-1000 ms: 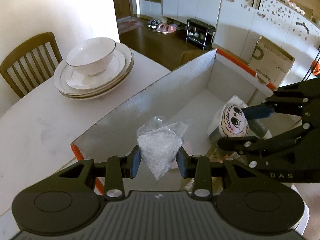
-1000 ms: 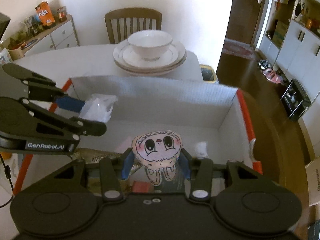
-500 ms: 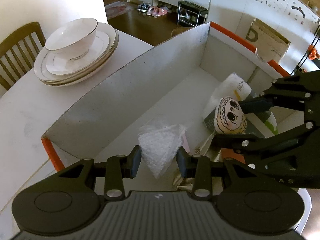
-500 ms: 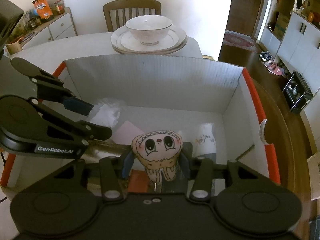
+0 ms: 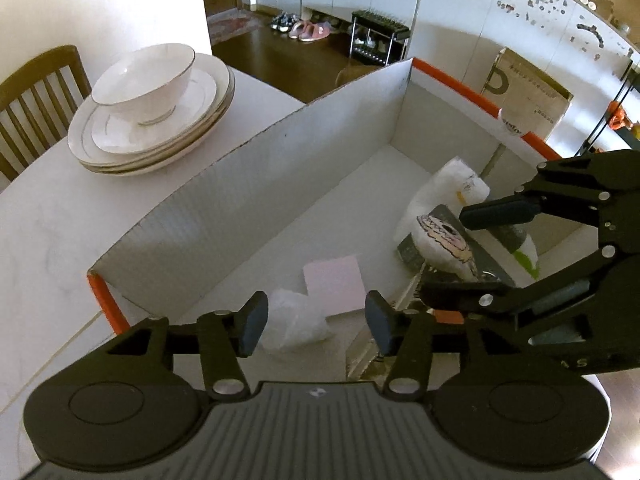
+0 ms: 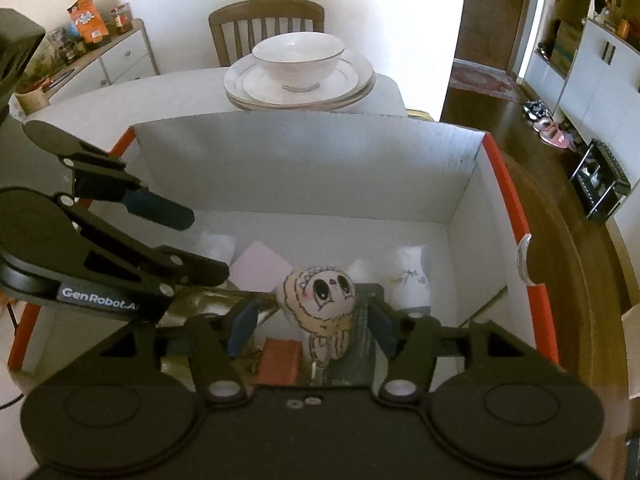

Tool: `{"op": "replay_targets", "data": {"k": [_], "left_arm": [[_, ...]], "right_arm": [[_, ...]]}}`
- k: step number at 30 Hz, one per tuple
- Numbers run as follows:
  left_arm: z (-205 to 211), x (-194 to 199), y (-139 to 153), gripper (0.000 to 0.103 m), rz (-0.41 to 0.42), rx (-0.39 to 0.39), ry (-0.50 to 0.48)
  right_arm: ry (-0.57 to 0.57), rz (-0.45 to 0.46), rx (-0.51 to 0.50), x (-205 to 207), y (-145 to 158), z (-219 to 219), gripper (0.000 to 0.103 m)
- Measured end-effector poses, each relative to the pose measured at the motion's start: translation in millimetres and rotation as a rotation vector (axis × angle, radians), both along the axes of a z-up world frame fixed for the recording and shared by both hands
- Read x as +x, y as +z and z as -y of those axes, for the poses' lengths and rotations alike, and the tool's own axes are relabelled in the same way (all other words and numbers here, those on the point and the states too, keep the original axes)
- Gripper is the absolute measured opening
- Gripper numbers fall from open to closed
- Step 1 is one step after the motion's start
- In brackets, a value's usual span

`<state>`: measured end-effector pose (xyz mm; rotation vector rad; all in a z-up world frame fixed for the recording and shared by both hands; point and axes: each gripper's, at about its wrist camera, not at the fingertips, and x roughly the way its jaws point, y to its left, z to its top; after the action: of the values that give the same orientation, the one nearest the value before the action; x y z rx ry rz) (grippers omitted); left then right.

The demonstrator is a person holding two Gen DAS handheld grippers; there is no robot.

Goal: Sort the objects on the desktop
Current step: 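Open both tools to drop the crystal bag and doll into the box, then move both open tools from the box back to the table items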

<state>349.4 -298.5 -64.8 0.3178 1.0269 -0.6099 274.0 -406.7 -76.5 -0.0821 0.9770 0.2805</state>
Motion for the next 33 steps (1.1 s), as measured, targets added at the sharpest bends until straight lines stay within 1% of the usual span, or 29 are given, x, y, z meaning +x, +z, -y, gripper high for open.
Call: {"op": "replay_targets", "data": {"k": [2, 10, 15, 19, 26, 33], "left_arm": [[-1.6, -3.1, 4.2, 0.054, 0.003, -0.013, 0.0], [-13.2, -16.0, 21.0, 0.055, 0.015, -0.068, 0.02], [-21.1, -25.2, 30.5, 0.055, 0.04, -0.08, 0.025], [-31.1, -35.3, 40.6, 0.055, 0.052, -0.109, 0.037], [-47.8, -58.1, 57.4, 0.055, 0.078, -0.155, 0.047], [-63.5, -86.3, 73.3, 0.055, 0.119, -0.188, 0.022]], "right_arm": [[0.004, 0.006, -0.004, -1.7, 3.1, 0.2, 0.063], [0.017, 0.032, 0.019, -14.1, 21.4, 3.9, 0.064], [0.016, 0.05, 0.048, -23.3, 35.0, 5.7, 0.065], [0.015, 0.076, 0.064, -31.1, 46.6, 5.0, 0.07], [-0.003, 0.106, 0.089, -43.5, 62.2, 1.6, 0.076], [-0.01, 0.14, 0.096, -60.1, 74.5, -9.6, 0.082]]}}
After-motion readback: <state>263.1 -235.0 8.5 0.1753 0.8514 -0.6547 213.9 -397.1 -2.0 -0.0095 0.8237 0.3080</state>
